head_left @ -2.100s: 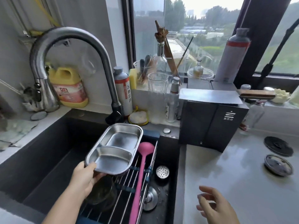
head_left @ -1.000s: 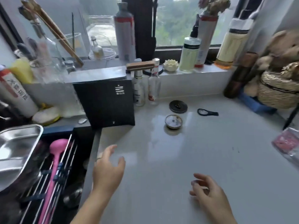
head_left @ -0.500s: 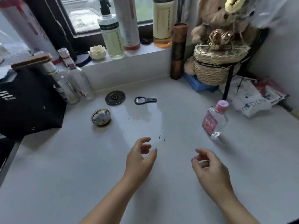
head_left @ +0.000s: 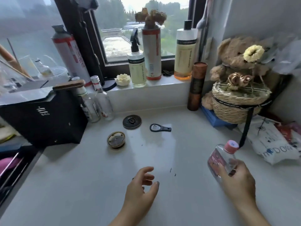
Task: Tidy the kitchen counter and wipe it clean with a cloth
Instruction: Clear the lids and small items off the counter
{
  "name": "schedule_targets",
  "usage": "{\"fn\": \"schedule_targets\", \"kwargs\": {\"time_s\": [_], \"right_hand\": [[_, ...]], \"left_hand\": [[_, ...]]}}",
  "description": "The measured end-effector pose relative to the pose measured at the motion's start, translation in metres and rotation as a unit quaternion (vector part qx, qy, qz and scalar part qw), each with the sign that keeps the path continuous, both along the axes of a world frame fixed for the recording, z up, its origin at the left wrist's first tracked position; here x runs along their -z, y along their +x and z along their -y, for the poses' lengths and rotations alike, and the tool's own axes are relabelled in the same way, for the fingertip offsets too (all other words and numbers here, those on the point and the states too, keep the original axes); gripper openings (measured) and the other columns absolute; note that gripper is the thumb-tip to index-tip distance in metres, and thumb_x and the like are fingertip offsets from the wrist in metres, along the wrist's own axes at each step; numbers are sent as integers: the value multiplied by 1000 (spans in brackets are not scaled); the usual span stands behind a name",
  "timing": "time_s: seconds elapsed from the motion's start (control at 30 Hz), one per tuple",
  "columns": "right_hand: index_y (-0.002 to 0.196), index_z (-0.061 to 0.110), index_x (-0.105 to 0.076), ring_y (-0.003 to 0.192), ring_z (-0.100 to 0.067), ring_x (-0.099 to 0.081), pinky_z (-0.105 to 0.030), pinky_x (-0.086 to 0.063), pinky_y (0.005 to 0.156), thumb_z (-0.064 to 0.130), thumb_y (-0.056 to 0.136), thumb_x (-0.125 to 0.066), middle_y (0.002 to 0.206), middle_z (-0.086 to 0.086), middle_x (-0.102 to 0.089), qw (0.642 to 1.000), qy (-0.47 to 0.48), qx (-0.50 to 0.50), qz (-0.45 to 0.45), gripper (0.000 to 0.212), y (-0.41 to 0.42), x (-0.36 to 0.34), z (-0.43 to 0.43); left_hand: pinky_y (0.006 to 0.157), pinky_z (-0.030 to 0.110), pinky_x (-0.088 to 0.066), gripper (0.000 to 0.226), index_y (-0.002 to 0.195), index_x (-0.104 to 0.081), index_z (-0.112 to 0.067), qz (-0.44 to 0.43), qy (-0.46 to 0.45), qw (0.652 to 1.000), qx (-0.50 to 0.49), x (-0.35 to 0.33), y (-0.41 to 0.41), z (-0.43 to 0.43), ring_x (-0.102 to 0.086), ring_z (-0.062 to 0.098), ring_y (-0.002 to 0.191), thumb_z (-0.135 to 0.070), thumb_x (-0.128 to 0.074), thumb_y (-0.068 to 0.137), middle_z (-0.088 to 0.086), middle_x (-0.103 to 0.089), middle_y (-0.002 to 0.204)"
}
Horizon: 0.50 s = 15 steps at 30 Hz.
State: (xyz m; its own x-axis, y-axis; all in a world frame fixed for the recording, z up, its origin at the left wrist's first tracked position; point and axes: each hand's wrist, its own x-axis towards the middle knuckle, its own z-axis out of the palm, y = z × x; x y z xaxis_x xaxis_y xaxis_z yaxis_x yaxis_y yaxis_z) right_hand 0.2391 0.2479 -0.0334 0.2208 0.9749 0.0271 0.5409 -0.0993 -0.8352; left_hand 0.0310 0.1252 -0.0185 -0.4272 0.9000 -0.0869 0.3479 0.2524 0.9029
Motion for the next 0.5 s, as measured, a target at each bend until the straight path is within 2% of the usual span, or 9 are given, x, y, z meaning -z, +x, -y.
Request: {"fn": "schedule_targets", "kwargs": {"time_s": [0.1,0.17,0.2,0.27,0.37,0.5], "right_hand": [[92,14,-56,77,-29,-56,-32,-38,65,26,78,-69,86,-11,-62,995,-9,-87,-38,23,-43,-2,-2],[86,16,-56,69,-25,-59,-28,-42,55,24,77,-70,80,-6,-63,985,-7,-165,-58,18,-82,-6,-3],[85,17,-57,68,-19,-60,-22,-43,52,22,77,-71,79,-4,-63,978,-5,-199,-66,17,-104,-9,-5],[86,18,-58,71,-14,-60,-22,-42,56,20,77,-70,79,1,-64,966,-2,-250,-73,15,-147,-14,-11],[87,19,-55,75,-19,-59,-30,-42,61,19,80,-67,79,5,-61,952,8,-296,-73,14,-206,-22,-28],[100,11,-54,83,-25,-57,-31,-40,68,15,85,-58,86,-2,-60,951,41,-301,-58,16,-272,-31,-72]], "left_hand": [[70,16,-41,36,93,-49,-43,-7,7,998,-57,1,-36,10,-60,4,87,-14,-64,79,-9,-62,93],[68,15,-41,35,95,-48,-42,-9,9,996,-92,0,-61,15,-58,6,89,-15,-64,79,-9,-61,95],[67,15,-40,35,98,-48,-41,-9,9,994,-109,-1,-74,17,-58,7,89,-17,-64,79,-10,-60,95],[66,15,-39,35,104,-49,-36,-14,6,990,-143,0,-102,21,-57,9,90,-19,-64,78,-8,-59,97],[67,16,-38,38,110,-47,-32,-25,0,984,-178,4,-139,23,-54,8,91,-19,-65,78,-7,-56,99],[76,21,-35,43,114,-47,-31,-30,-15,981,-191,19,-165,15,-51,7,92,-18,-65,77,-10,-52,97]]}}
